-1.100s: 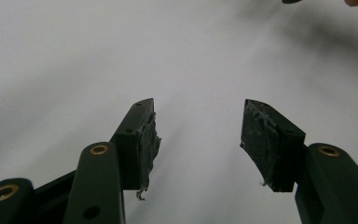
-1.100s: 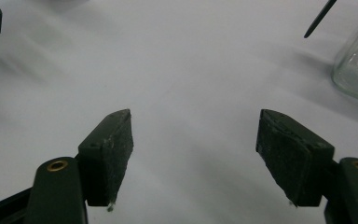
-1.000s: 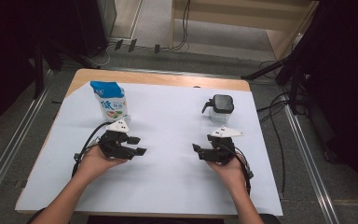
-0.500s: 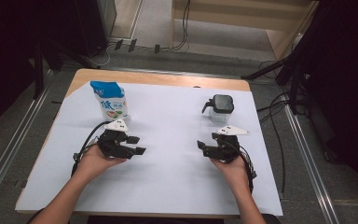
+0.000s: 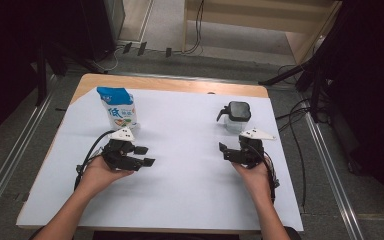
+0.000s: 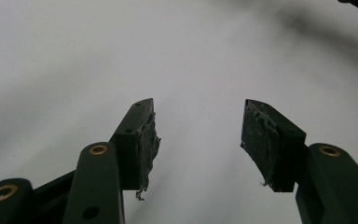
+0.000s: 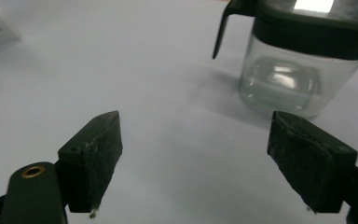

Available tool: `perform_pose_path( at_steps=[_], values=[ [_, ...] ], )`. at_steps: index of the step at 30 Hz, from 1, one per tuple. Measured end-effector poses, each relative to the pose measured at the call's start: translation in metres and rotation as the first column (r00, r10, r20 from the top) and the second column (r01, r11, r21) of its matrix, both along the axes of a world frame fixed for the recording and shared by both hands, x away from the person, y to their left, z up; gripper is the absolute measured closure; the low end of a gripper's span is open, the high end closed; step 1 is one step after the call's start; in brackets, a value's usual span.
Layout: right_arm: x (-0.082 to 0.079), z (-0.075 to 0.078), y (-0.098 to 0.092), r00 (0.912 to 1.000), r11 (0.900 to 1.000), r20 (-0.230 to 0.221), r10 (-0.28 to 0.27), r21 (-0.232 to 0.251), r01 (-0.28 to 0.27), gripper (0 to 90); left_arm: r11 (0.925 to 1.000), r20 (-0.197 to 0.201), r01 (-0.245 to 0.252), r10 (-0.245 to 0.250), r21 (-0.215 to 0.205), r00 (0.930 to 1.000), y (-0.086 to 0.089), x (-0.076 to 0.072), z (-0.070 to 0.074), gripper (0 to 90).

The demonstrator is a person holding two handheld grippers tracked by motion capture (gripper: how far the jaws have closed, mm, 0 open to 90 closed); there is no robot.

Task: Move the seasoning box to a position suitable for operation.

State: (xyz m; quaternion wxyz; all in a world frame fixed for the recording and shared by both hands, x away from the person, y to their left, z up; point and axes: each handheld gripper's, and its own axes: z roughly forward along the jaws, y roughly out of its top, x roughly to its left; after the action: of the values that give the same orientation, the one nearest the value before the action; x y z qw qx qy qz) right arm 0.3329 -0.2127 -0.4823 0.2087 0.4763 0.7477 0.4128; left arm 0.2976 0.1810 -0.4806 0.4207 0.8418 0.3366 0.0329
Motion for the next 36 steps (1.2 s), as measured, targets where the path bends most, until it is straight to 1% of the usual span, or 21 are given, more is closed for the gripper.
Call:
perform_pose_path(
  at_steps=[1, 3, 5, 7, 8, 10, 11, 13, 14, 17, 19, 20, 24, 25, 26, 29, 31, 34, 36],
  values=[
    [0.002, 0.000, -0.001, 0.9998, 1.000, 0.001, -0.018, 0.003, 0.018, 15.7, 1.0000, 0.002, 0.000, 0.000, 0.000, 1.0000, 0.001, -0.001, 0.000, 45.4],
    [0.009, -0.001, -0.004, 0.9987, 0.998, -0.015, -0.049, 0.029, 0.050, 14.9, 1.0000, -0.002, -0.001, 0.001, -0.009, 1.0000, 0.002, -0.002, -0.001, 45.4],
    [0.014, -0.001, -0.007, 0.9966, 0.996, -0.007, -0.082, 0.046, 0.082, 14.9, 1.0000, 0.004, -0.005, 0.005, -0.007, 1.0000, 0.003, -0.003, -0.001, 45.4],
    [0.020, -0.002, -0.009, 0.9946, 0.992, -0.006, -0.103, 0.067, 0.104, 14.8, 1.0000, 0.002, -0.007, 0.007, -0.006, 1.0000, 0.003, -0.004, 0.000, 45.3],
    [0.023, -0.002, -0.010, 0.9938, 0.992, -0.002, -0.111, 0.066, 0.111, 14.9, 1.0000, 0.001, -0.005, 0.005, -0.007, 1.0000, 0.003, -0.004, 0.000, 45.2],
    [0.028, -0.002, -0.010, 0.9922, 0.991, 0.011, -0.124, 0.047, 0.124, 14.7, 1.0000, 0.004, -0.006, 0.006, -0.005, 1.0000, 0.003, -0.004, -0.001, 45.2],
    [0.030, -0.001, -0.010, 0.9918, 0.991, -0.004, -0.128, 0.043, 0.128, 14.7, 1.0000, 0.002, -0.002, 0.003, -0.008, 1.0000, 0.003, -0.003, -0.001, 45.2],
    [0.034, -0.001, -0.009, 0.9905, 0.990, -0.008, -0.137, 0.035, 0.137, 14.1, 1.0000, 0.000, -0.004, 0.004, -0.006, 1.0000, 0.002, -0.003, -0.002, 45.2],
    [0.036, -0.002, -0.009, 0.9901, 0.989, -0.006, -0.140, 0.036, 0.140, 12.0, 1.0000, 0.001, -0.002, 0.002, -0.003, 1.0000, 0.002, -0.003, -0.002, 45.2],
    [0.042, -0.001, -0.010, 0.9889, 0.989, 0.004, -0.148, 0.019, 0.148, 6.5, 1.0000, 0.006, 0.001, -0.001, -0.003, 1.0000, 0.001, -0.003, -0.001, 45.2],
    [0.046, 0.000, -0.010, 0.9852, 0.985, 0.010, -0.171, -0.002, 0.171, 0.0, 1.0000, 0.003, 0.006, -0.006, -0.005, 1.0000, 0.000, -0.002, -0.001, 45.2],
    [0.049, 0.000, -0.010, 0.9832, 0.983, 0.012, -0.182, -0.012, 0.182, 0.0, 1.0000, 0.008, 0.005, -0.005, -0.002, 1.0000, -0.001, -0.002, -0.001, 45.2],
    [0.055, 0.000, -0.012, 0.9787, 0.979, 0.032, -0.203, 0.019, 0.202, 0.0, 0.9999, 0.003, 0.010, -0.010, -0.002, 0.9999, -0.002, -0.001, -0.002, 45.1],
    [0.058, 0.000, -0.013, 0.9772, 0.978, 0.032, -0.210, 0.027, 0.209, 0.0, 1.0000, 0.004, 0.008, -0.008, 0.000, 1.0000, -0.003, -0.001, -0.002, 45.1],
    [0.061, -0.001, -0.013, 0.9776, 0.978, 0.027, -0.209, 0.036, 0.208, 0.0, 1.0000, 0.005, 0.009, -0.009, -0.002, 1.0000, -0.003, -0.001, -0.002, 45.1],
    [0.070, -0.003, -0.011, 0.9754, 0.975, 0.013, -0.220, 0.025, 0.220, 0.0, 0.9999, 0.003, 0.015, -0.015, 0.001, 0.9999, -0.004, 0.000, -0.002, 45.1],
    [0.075, -0.005, -0.010, 0.9754, 0.975, 0.010, -0.220, 0.033, 0.220, 0.0, 0.9999, 0.003, 0.016, -0.016, -0.001, 0.9999, -0.004, -0.001, -0.002, 45.1],
    [0.083, -0.010, -0.007, 0.9737, 0.974, 0.001, -0.228, 0.014, 0.228, 0.0, 0.9999, 0.003, 0.013, -0.013, -0.001, 0.9999, -0.005, -0.001, -0.002, 45.1],
    [0.088, -0.012, -0.006, 0.9719, 0.972, -0.005, -0.235, 0.016, 0.235, 0.0, 0.9999, 0.000, 0.010, -0.010, -0.002, 0.9999, -0.005, -0.002, -0.002, 45.1]
  ],
)
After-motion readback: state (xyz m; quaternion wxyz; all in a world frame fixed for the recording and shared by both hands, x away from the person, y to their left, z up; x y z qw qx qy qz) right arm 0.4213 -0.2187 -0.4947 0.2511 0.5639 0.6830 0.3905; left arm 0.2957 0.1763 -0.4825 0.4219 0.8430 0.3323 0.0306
